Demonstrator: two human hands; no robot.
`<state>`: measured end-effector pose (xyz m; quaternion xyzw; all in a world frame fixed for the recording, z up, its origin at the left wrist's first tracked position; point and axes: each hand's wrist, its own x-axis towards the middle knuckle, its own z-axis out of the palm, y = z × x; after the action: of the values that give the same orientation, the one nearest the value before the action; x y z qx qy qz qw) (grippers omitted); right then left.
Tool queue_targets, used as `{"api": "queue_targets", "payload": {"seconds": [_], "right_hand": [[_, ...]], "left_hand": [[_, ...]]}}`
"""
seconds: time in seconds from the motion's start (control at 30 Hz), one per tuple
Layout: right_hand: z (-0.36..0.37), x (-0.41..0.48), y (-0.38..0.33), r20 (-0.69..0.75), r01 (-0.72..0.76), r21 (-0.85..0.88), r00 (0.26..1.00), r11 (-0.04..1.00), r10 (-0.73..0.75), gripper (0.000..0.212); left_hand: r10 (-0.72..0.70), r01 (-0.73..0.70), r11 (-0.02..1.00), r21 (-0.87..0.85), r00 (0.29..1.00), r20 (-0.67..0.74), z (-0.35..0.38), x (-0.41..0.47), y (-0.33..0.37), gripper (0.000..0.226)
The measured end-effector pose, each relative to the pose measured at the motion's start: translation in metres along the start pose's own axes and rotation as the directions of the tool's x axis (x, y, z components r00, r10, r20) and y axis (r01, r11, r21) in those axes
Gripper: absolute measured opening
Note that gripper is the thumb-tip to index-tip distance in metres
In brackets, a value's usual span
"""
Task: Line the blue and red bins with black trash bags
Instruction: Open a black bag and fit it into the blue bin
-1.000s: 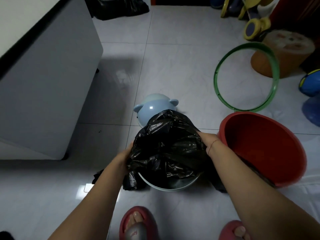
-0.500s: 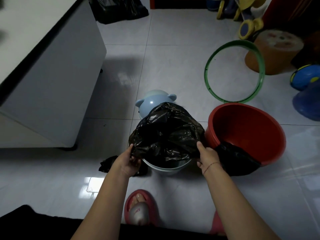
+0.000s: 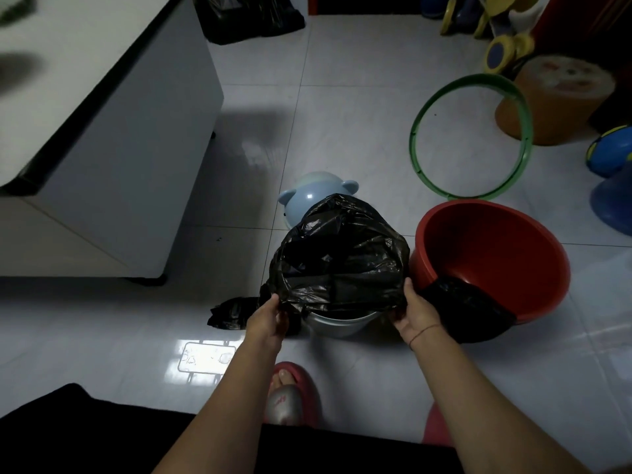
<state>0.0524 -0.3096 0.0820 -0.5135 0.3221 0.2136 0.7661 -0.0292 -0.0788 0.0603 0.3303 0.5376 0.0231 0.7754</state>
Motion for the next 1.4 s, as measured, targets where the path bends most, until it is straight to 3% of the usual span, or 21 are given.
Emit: {"api": "queue_targets", "payload": {"seconds": [0.07, 0.1, 0.13, 0.2, 0.27, 0.33, 0.4, 0.47, 0.53, 0.63, 0.8, 0.9, 0.97, 1.03, 1.13, 1.2, 1.27, 1.4], "right_hand": [[0.002, -0.006, -0.003, -0.05, 0.039, -0.073, 0.998, 0.997, -0.042, 0.038], [0.002, -0.012, -0.004, -0.065, 0.08, -0.156, 0.994, 0.985, -0.091, 0.04], [0.0, -0.02, -0.003, -0.074, 0.136, -0.276, 0.984, 0.951, -0.162, 0.041], [-0.006, -0.037, 0.004, -0.065, 0.285, -0.533, 0.925, 0.796, -0.375, 0.046], [-0.008, -0.057, 0.009, 0.02, 0.463, -0.682, 0.785, 0.566, -0.619, 0.044], [0.0, -0.066, 0.003, 0.214, 0.607, -0.709, 0.671, 0.359, -0.71, 0.044], [0.011, -0.061, -0.007, 0.414, 0.664, -0.704, 0.673, 0.252, -0.613, 0.052], [0.017, -0.052, -0.019, 0.496, 0.634, -0.738, 0.742, 0.233, -0.45, 0.066], [0.017, -0.043, -0.026, 0.494, 0.581, -0.779, 0.8, 0.236, -0.339, 0.074], [0.014, -0.038, -0.027, 0.493, 0.557, -0.799, 0.822, 0.224, -0.286, 0.073], [0.005, -0.044, -0.024, 0.439, 0.594, -0.671, 0.8, 0.444, -0.408, 0.031], [-0.009, -0.051, -0.013, 0.376, 0.602, -0.629, 0.789, 0.491, -0.486, 0.015], [-0.017, -0.053, -0.002, 0.34, 0.559, -0.662, 0.817, 0.499, -0.465, 0.024], [-0.021, -0.049, 0.008, 0.301, 0.488, -0.709, 0.862, 0.509, -0.407, 0.035], [-0.023, -0.04, 0.016, 0.236, 0.389, -0.689, 0.918, 0.611, -0.318, 0.047], [-0.023, -0.033, 0.016, 0.214, 0.332, -0.642, 0.943, 0.691, -0.255, 0.054], [-0.024, -0.028, 0.013, 0.191, 0.277, -0.623, 0.961, 0.731, -0.201, 0.07], [-0.027, -0.023, 0.007, 0.187, 0.256, -0.601, 0.966, 0.757, -0.178, 0.074]], "left_hand": [[0.239, -0.214, 0.954, 0.21, 0.965, -0.105, 0.003, -0.008, 0.005, 0.027], [0.403, -0.339, 0.873, 0.351, 0.906, -0.128, 0.003, -0.012, 0.007, 0.04], [0.539, -0.446, 0.757, 0.478, 0.839, -0.07, 0.002, -0.018, 0.01, 0.052], [0.705, -0.605, 0.431, 0.669, 0.689, 0.169, 0.004, -0.031, 0.017, 0.061], [0.706, -0.657, 0.118, 0.745, 0.583, 0.403, 0.009, -0.037, 0.02, 0.059], [0.654, -0.658, -0.098, 0.747, 0.523, 0.547, 0.015, -0.037, 0.02, 0.06], [0.607, -0.625, -0.243, 0.742, 0.498, 0.619, 0.018, -0.034, 0.016, 0.064], [0.58, -0.586, -0.309, 0.749, 0.508, 0.637, 0.017, -0.031, 0.013, 0.067], [0.575, -0.58, -0.299, 0.758, 0.525, 0.628, 0.015, -0.028, 0.011, 0.064], [0.571, -0.597, -0.244, 0.764, 0.549, 0.611, 0.014, -0.029, 0.012, 0.052], [0.668, -0.661, -0.098, 0.744, 0.511, 0.541, 0.008, -0.048, 0.007, 0.038], [0.724, -0.674, 0.004, 0.739, 0.512, 0.463, -0.002, -0.062, -0.014, 0.042], [0.725, -0.671, 0.077, 0.737, 0.545, 0.421, -0.008, -0.066, -0.032, 0.044], [0.678, -0.649, 0.168, 0.742, 0.623, 0.391, -0.011, -0.062, -0.045, 0.04], [0.555, -0.604, 0.42, 0.677, 0.761, 0.335, -0.015, -0.053, -0.052, 0.032], [0.471, -0.538, 0.551, 0.637, 0.831, 0.295, -0.017, -0.049, -0.05, 0.048], [0.423, -0.483, 0.601, 0.637, 0.868, 0.259, -0.02, -0.043, -0.045, 0.068], [0.388, -0.436, 0.665, 0.606, 0.895, 0.219, -0.025, -0.037, -0.026, 0.073]]}}
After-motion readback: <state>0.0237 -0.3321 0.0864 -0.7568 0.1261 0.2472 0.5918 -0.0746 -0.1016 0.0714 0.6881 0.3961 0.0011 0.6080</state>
